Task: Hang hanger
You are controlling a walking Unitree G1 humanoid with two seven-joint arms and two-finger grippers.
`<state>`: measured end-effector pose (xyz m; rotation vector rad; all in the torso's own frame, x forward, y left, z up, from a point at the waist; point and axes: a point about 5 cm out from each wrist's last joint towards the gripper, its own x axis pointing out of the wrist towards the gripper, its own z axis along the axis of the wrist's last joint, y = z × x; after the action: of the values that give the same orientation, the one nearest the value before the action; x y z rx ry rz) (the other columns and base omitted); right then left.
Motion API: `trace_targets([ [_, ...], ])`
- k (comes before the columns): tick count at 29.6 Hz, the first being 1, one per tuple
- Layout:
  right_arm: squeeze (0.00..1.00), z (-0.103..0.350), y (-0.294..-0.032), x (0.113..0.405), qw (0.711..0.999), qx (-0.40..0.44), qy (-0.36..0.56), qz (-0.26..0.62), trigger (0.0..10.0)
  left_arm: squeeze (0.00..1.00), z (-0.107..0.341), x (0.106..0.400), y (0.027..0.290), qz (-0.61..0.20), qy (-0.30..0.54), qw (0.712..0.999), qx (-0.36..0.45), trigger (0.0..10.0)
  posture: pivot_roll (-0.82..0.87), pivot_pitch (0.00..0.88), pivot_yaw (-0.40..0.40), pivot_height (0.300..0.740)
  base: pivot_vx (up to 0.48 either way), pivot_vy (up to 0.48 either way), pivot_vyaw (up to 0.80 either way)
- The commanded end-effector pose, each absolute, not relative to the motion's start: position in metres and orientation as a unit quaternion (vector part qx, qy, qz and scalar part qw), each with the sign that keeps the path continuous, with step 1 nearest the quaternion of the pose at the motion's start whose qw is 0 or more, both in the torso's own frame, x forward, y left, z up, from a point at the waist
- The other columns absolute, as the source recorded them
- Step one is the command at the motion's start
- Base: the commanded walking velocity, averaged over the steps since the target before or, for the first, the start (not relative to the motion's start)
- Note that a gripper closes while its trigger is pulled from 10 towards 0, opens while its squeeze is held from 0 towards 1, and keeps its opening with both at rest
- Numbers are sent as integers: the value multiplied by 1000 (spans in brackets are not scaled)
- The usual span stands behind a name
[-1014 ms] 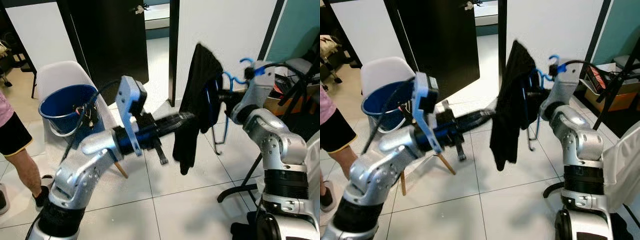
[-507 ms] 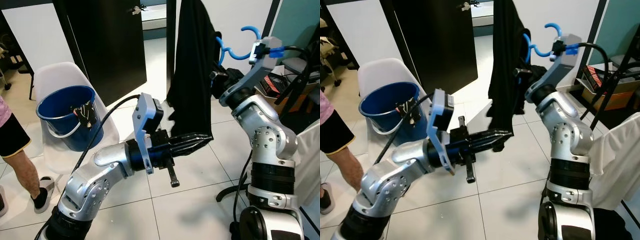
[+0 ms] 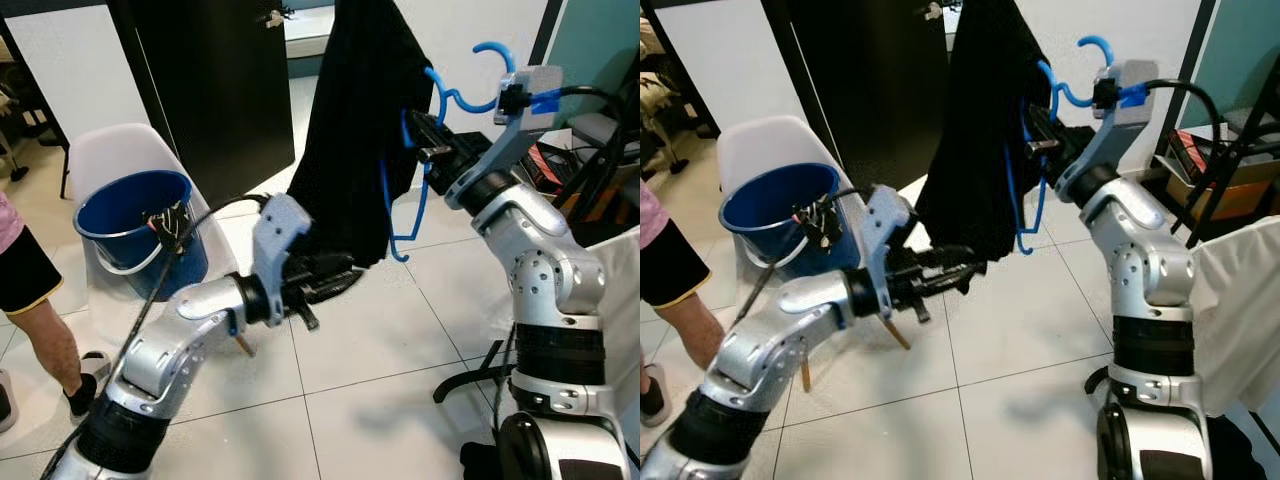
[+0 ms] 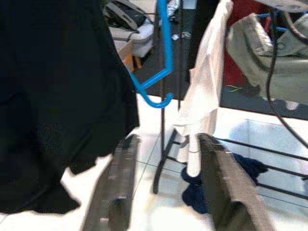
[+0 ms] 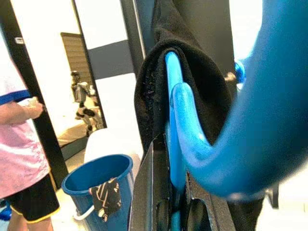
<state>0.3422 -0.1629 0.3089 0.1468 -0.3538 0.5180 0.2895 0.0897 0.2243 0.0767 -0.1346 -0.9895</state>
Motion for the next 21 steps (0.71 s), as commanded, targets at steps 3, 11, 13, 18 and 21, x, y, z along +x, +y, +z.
trace_targets([
  [3, 0, 320, -162, 336, 936, 57, -211, 275, 10000, 1000, 235, 281, 97, -500, -83, 861, 36, 10000, -84, 0, 42, 740, 0, 0, 0],
  [11, 0, 321, -168, 326, 920, 28, -219, 325, 10000, 1000, 270, 270, 107, -521, -163, 838, -12, 10000, -75, 0, 38, 740, 0, 0, 0],
  [13, 0, 316, -170, 322, 915, 9, -208, 346, 10000, 1000, 281, 284, 114, -455, -193, 869, -29, 10000, -74, 0, 36, 740, 0, 0, 0],
  [18, 0, 307, -179, 314, 909, -18, -185, 373, 10000, 0, 291, 315, 137, -268, -235, 933, -39, 10000, -78, 0, 38, 740, 0, 0, 0],
  [21, 0, 306, -188, 310, 909, -20, -182, 376, 10000, 0, 288, 322, 150, -175, -248, 952, -33, 10000, -86, 0, 43, 740, 0, 0, 0],
])
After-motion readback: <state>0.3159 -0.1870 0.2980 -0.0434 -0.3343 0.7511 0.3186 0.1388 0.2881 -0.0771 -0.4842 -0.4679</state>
